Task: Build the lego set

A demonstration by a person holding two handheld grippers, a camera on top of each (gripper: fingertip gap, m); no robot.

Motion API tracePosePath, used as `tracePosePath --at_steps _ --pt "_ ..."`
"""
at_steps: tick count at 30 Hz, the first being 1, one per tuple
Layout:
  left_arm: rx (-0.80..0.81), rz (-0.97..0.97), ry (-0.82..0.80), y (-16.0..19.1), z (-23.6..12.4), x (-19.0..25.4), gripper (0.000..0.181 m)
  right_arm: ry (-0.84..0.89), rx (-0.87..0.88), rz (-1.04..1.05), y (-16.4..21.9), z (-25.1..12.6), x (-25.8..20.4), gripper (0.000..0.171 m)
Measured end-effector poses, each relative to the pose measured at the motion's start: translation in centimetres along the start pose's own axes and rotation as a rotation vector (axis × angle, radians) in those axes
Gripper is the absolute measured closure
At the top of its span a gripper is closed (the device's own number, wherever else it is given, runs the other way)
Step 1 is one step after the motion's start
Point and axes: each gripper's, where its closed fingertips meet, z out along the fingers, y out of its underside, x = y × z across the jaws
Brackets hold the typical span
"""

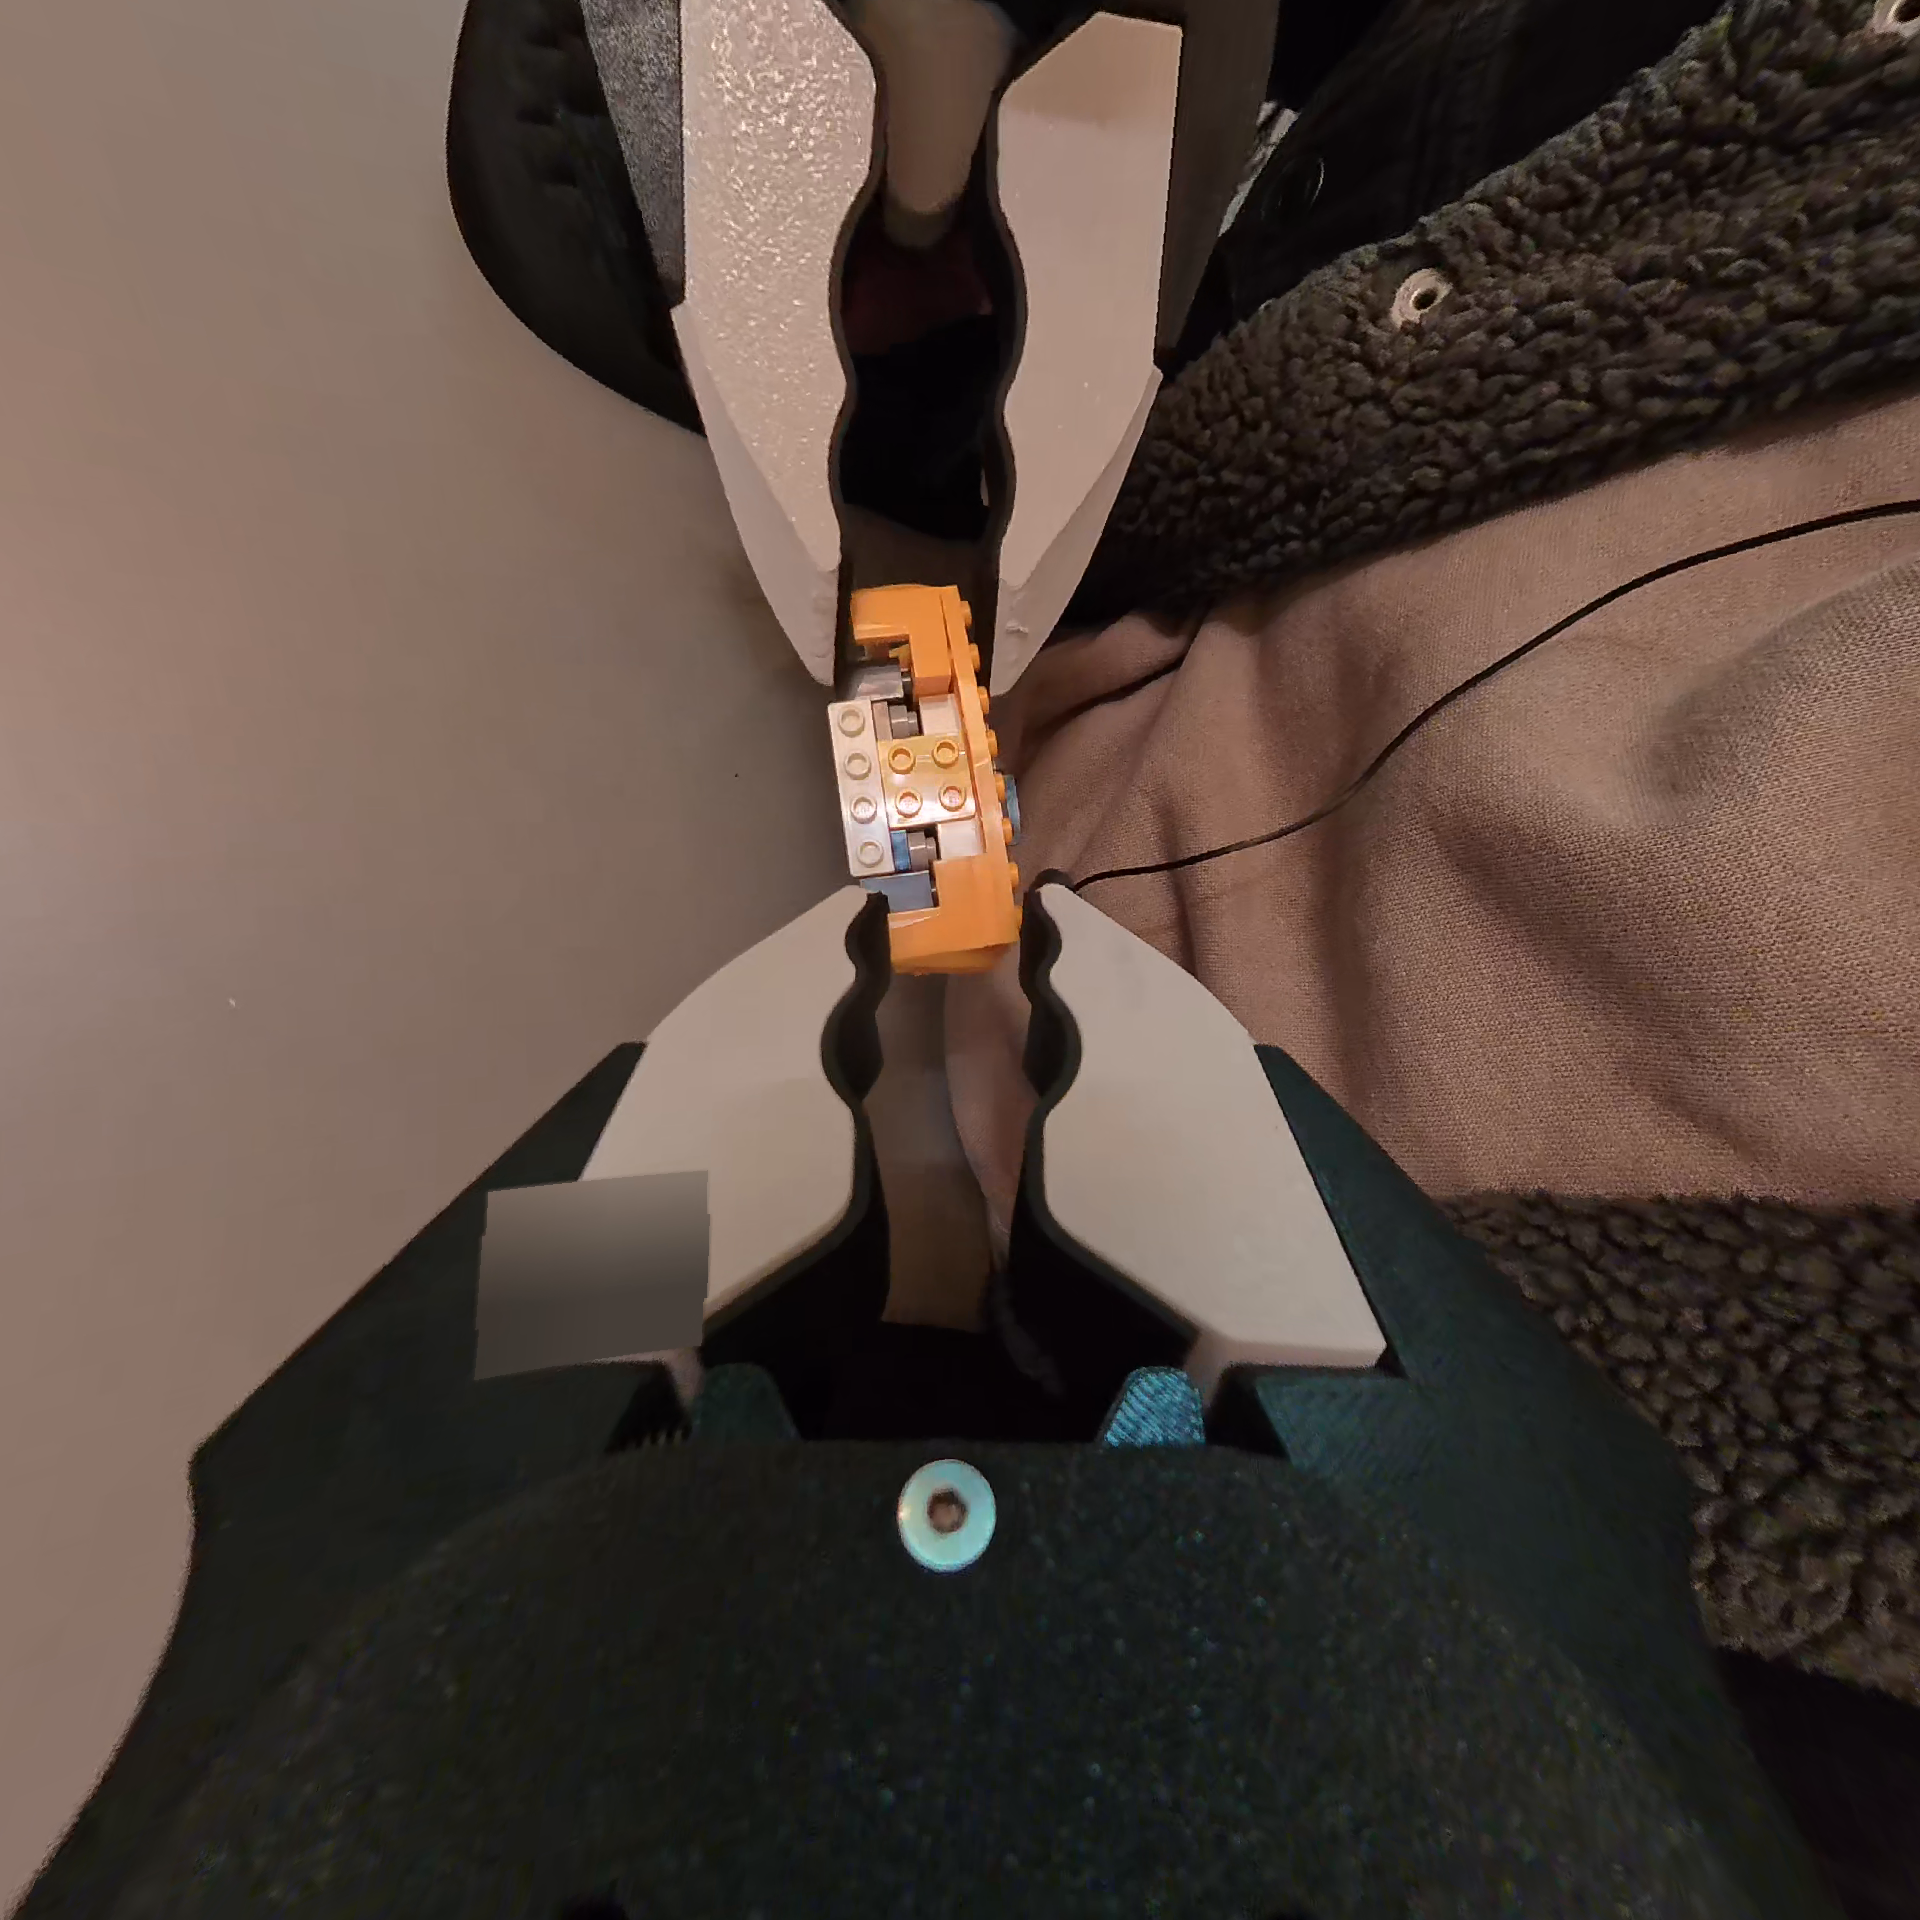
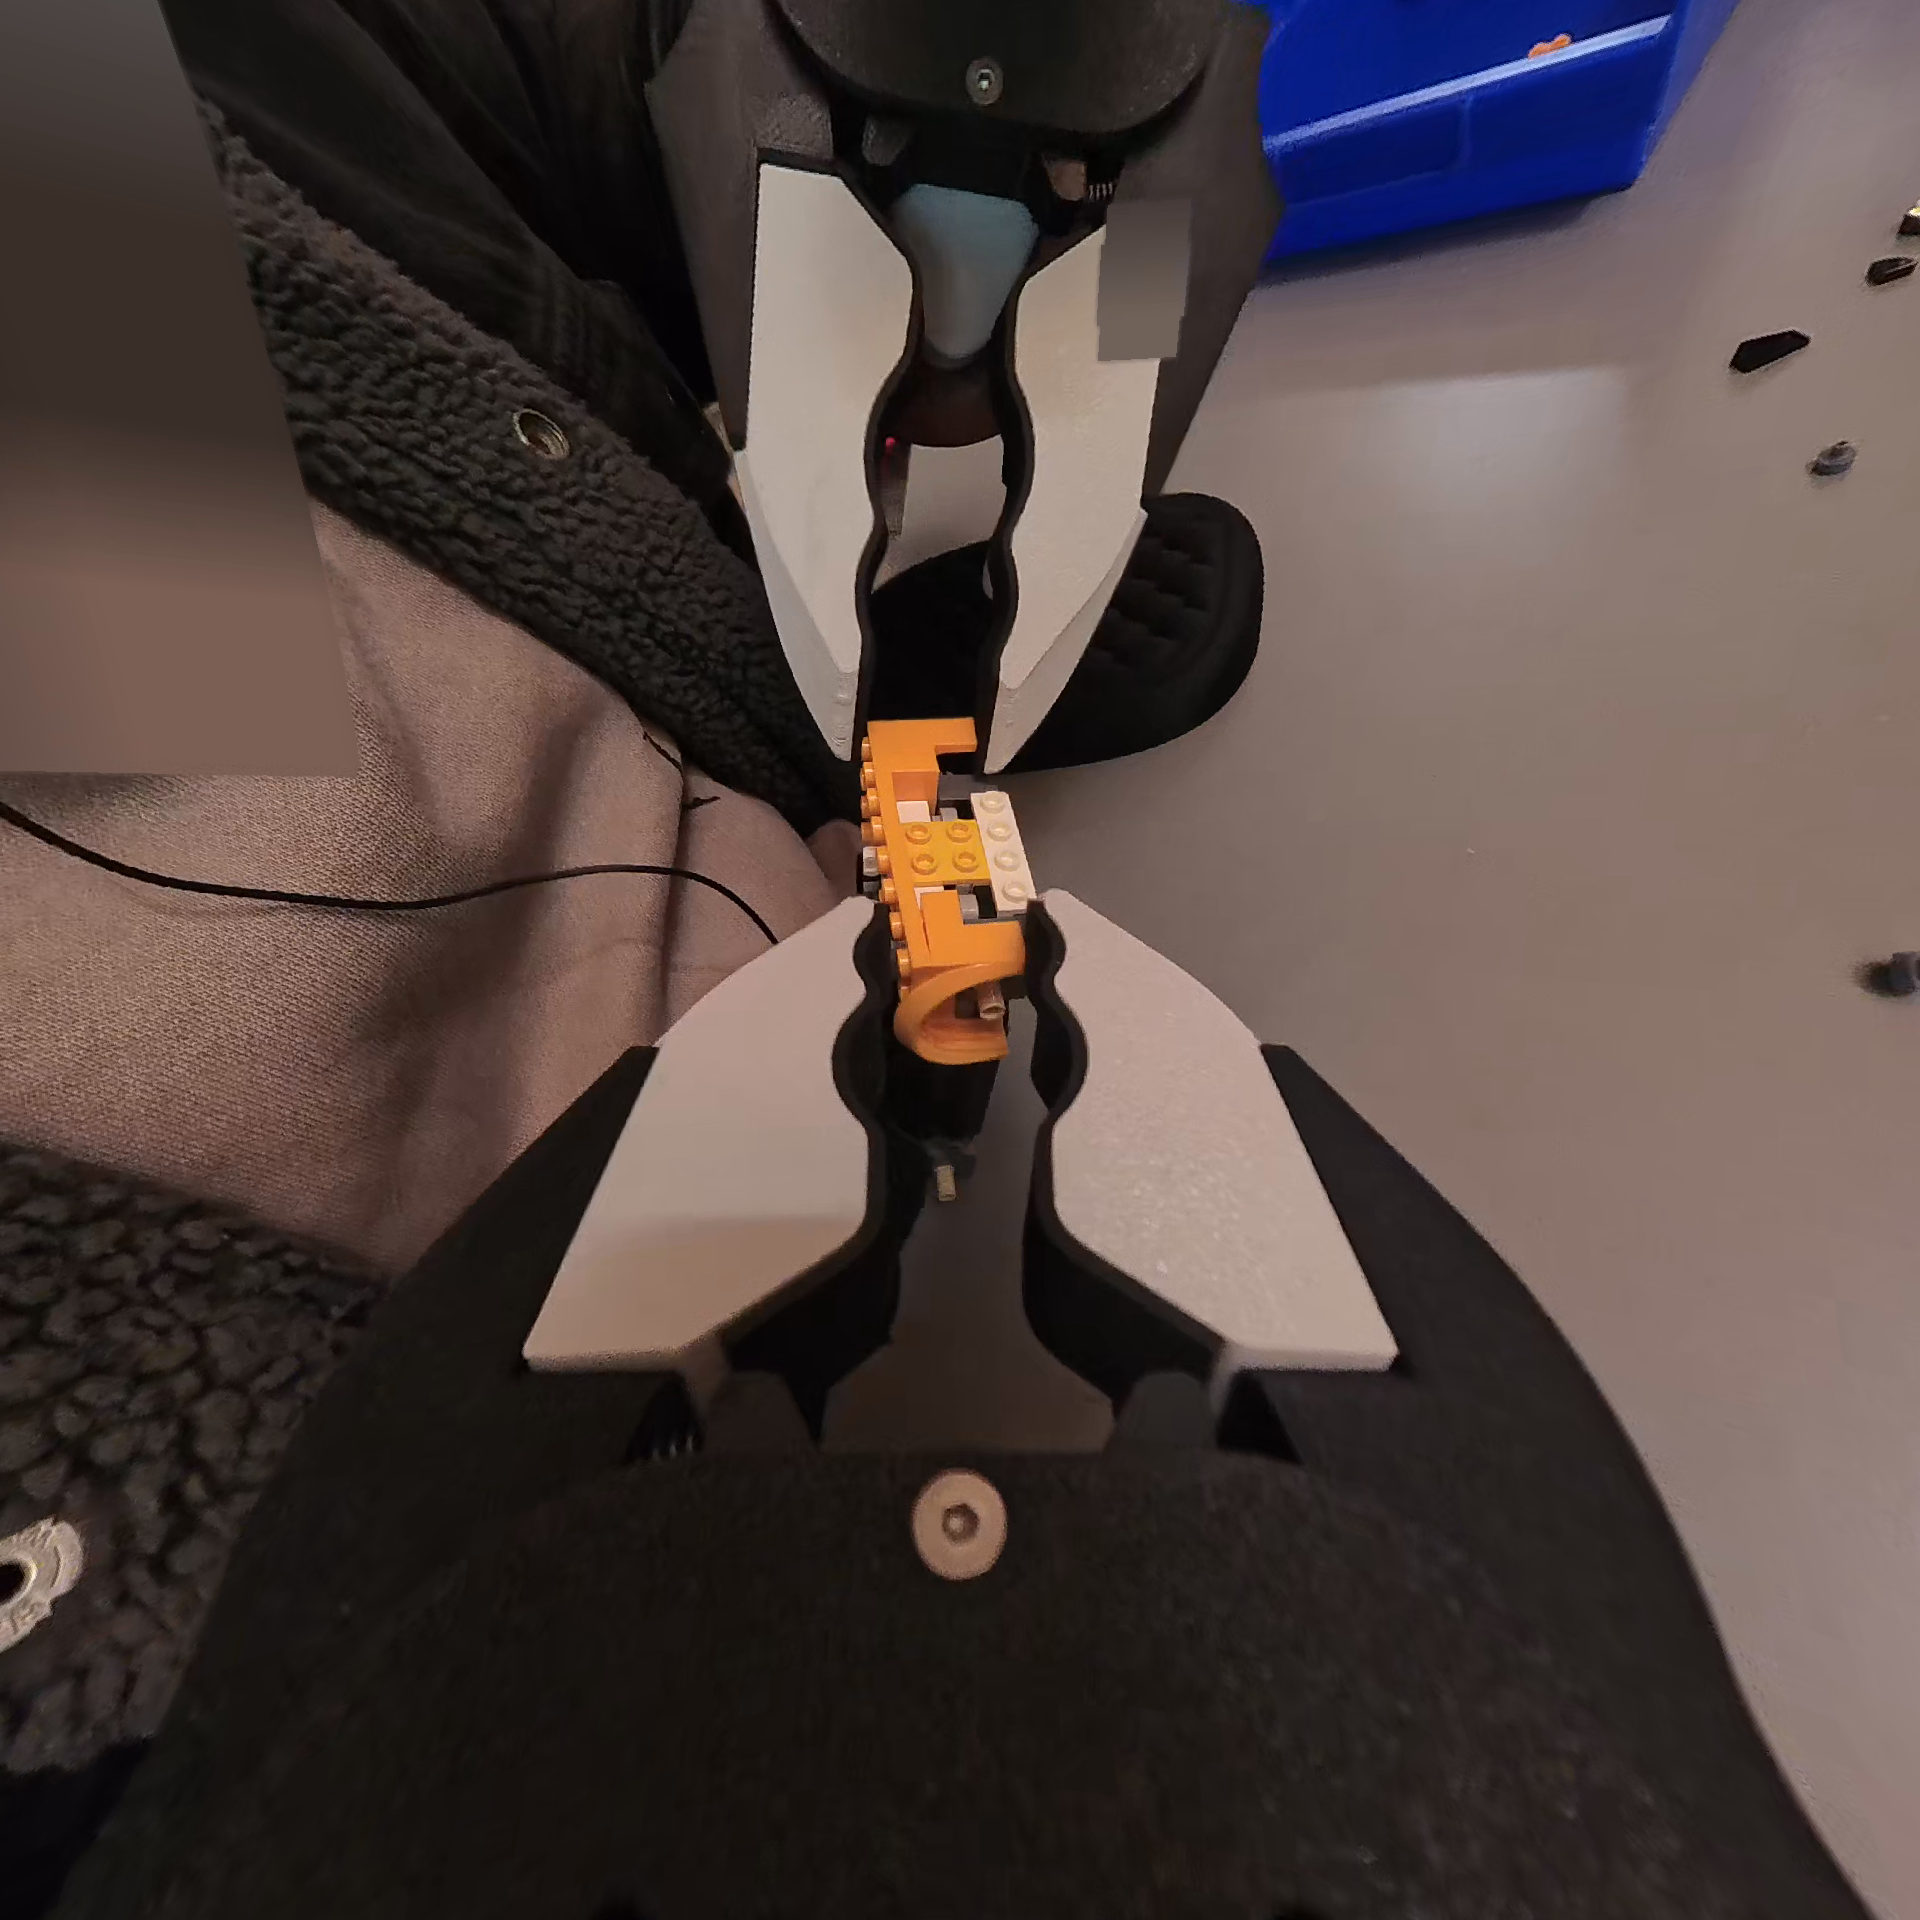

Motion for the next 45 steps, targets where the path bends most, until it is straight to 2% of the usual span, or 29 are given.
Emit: tracePosePath --at_steps 11,16,22,25,28,32,40,45 --pt "0.015 -0.044 0.061 0.6 0.3 0.5 0.157 0.011 0.028 -0.026 0.6 0.6 -0.8 0.149" --pt "0.08 -0.07 0.109 0.5 0.3 0.3 0.157 0.006 0.057 -0.025 0.6 0.6 -0.7 0.149" --pt "0.194 0.026 0.073 -0.3 0.1 -0.1 0.135 0.071 0.139 -0.126 -0.2 -0.3 -0.1 0.149" --pt "0.277 0.055 0.067 -0.9 0.9 -0.2 0.131 0.124 0.181 -0.219 -0.7 -0.8 0.3 0.149" --pt "0.355 0.133 -0.027 -2.0 1.3 -1.3 0.146 0.136 0.233 -0.267 -0.9 -1.0 0.5 0.149" --pt "0.351 0.25 -0.155 -2.7 1.5 -1.8 0.149 0.145 0.25 -0.282 -0.7 -1.6 0.8 0.148" --pt "0.331 0.461 -0.358 -3.2 1.4 -2.2 0.15 0.213 0.08 -0.379 -1.9 -1.2 0.6 0.136" --pt "0.323 0.598 -0.477 -3.3 1.3 -2.3 0.15 0.245 0.0 -0.454 -1.6 -0.4 0.9 0.138"
